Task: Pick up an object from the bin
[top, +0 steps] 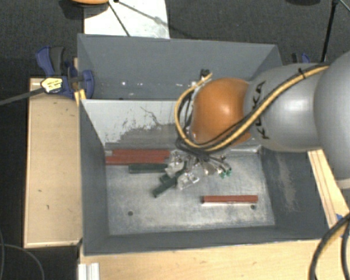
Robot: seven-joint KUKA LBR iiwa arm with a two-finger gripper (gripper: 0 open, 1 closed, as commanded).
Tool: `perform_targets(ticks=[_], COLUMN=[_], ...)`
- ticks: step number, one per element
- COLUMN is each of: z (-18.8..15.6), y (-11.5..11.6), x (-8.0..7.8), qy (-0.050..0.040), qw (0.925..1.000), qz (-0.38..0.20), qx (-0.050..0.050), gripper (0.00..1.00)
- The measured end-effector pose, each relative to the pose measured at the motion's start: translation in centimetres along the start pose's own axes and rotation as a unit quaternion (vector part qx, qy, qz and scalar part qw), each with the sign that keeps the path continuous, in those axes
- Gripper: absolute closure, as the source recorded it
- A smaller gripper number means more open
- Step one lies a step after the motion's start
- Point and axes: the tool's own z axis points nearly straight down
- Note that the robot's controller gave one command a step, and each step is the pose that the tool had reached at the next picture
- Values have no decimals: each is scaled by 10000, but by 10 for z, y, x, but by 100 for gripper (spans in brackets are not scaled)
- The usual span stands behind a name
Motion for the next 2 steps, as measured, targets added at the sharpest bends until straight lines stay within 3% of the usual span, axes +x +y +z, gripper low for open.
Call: perform_targets(ticks=[2], z=[-27], y=[1], x=[3], qy=[75], qw=[10000], qz=[11], qx=[-20], gripper=[100])
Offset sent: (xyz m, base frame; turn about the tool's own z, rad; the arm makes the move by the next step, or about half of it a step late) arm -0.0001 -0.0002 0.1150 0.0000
